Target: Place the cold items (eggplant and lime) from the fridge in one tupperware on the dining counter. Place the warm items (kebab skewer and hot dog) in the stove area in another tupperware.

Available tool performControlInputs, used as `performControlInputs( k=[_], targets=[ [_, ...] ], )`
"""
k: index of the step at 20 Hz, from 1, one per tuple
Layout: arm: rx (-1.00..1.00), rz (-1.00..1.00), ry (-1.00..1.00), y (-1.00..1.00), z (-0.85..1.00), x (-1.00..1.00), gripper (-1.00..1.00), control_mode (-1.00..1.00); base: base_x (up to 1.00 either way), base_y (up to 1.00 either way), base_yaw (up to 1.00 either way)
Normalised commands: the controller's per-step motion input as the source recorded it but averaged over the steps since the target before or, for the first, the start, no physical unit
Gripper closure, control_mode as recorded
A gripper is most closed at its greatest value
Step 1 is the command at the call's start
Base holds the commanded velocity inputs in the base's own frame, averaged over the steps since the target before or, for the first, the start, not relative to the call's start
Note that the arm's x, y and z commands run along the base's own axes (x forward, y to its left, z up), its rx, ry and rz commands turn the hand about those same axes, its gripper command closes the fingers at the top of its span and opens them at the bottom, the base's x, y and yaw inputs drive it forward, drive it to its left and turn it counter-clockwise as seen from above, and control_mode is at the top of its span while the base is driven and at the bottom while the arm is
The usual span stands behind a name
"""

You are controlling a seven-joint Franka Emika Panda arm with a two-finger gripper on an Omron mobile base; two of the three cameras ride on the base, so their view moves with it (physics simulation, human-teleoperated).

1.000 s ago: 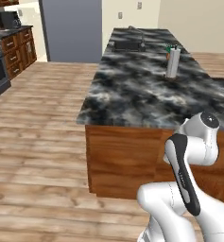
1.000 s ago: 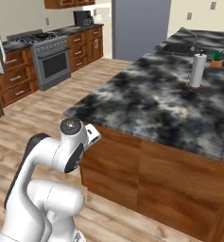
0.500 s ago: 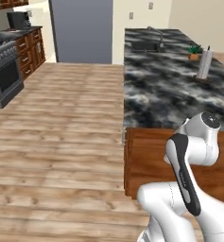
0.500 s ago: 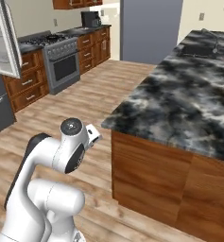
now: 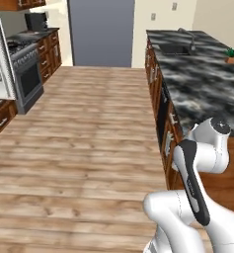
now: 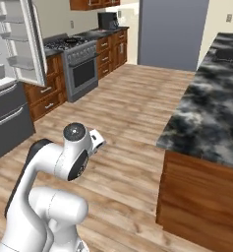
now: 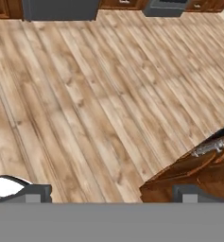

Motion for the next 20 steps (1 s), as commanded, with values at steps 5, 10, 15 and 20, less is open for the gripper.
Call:
performControlInputs(
  k=[5, 10, 15, 20],
  targets=[
    [0.0, 0.0, 0.0, 0.0, 0.0, 0.0, -1.0, 1.0, 0.65, 1.0, 0.01],
    [0.0, 0.0, 0.0, 0.0, 0.0, 0.0, -1.0, 1.0, 0.7, 1.0, 0.13],
    [0.0, 0.0, 0.0, 0.0, 0.0, 0.0, -1.0, 1.0, 0.91, 0.69, 0.24],
    [0.0, 0.0, 0.0, 0.0, 0.0, 0.0, -1.0, 1.0, 1.0, 0.16, 0.28]
  ],
)
